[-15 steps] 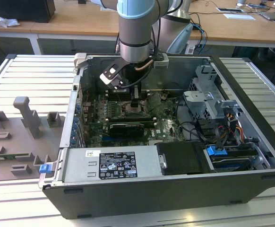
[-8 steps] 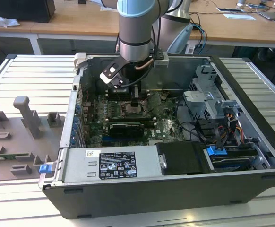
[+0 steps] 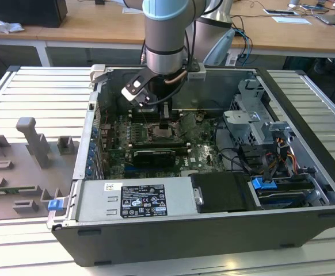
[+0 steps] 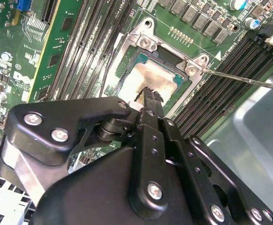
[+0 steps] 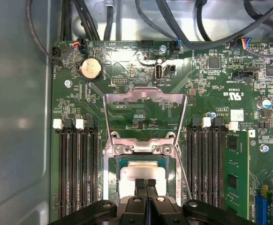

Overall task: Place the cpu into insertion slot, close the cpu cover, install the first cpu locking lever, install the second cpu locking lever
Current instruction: 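Close the cpu cover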

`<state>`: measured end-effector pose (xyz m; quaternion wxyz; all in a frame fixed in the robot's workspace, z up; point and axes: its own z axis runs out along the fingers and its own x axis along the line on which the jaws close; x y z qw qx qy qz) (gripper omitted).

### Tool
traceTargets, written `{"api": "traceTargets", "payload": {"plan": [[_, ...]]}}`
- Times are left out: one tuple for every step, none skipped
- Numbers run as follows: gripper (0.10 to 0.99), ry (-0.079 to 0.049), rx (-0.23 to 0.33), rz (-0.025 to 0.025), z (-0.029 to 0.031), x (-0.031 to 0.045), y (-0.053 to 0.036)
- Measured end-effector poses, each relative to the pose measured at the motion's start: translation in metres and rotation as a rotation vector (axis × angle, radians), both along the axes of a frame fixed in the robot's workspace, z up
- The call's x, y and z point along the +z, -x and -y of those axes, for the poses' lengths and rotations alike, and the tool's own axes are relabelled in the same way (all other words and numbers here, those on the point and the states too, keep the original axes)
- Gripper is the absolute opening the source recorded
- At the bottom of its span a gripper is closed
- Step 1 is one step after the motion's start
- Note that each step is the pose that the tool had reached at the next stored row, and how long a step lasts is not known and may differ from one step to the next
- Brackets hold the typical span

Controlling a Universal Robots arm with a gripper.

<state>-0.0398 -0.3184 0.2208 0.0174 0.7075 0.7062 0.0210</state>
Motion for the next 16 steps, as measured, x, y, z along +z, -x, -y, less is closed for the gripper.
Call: {"api": "traceTargets", "payload": {"plan": [[0.106, 0.000, 0.000, 0.0000, 0.0000, 0.0003, 0.0000], [0.106, 0.000, -0.001, 0.0000, 0.0000, 0.0004, 0.0000], [0.106, 0.000, -0.001, 0.0000, 0.0000, 0.0006, 0.0000], [0.106, 0.000, -0.001, 0.0000, 0.0000, 0.0007, 0.0000], [0.106, 0.000, -0.001, 0.0000, 0.0000, 0.0008, 0.0000], [0.106, 0.000, -0.002, 0.0000, 0.0000, 0.0010, 0.0000], [0.106, 0.000, -0.002, -0.0001, 0.0000, 0.0015, 0.0000], [0.106, 0.000, -0.003, 0.0000, 0.0000, 0.0019, 0.0000], [0.106, 0.000, -0.003, 0.0000, 0.0000, 0.0022, 0.0000], [0.106, 0.000, -0.003, 0.0001, 0.0000, 0.0023, 0.0000], [0.106, 0.000, -0.004, 0.0000, 0.0000, 0.0025, 0.0000], [0.106, 0.000, -0.004, 0.0000, 0.0000, 0.0026, 0.0000], [0.106, 0.000, -0.004, 0.0000, 0.0000, 0.0028, 0.0000], [0.106, 0.000, -0.004, -0.0001, 0.0000, 0.0031, 0.0000], [0.106, 0.000, -0.004, -0.0001, 0.0000, 0.0034, 0.0000], [0.106, 0.000, -0.004, -0.0001, 0.0000, 0.0039, 0.0000]]}}
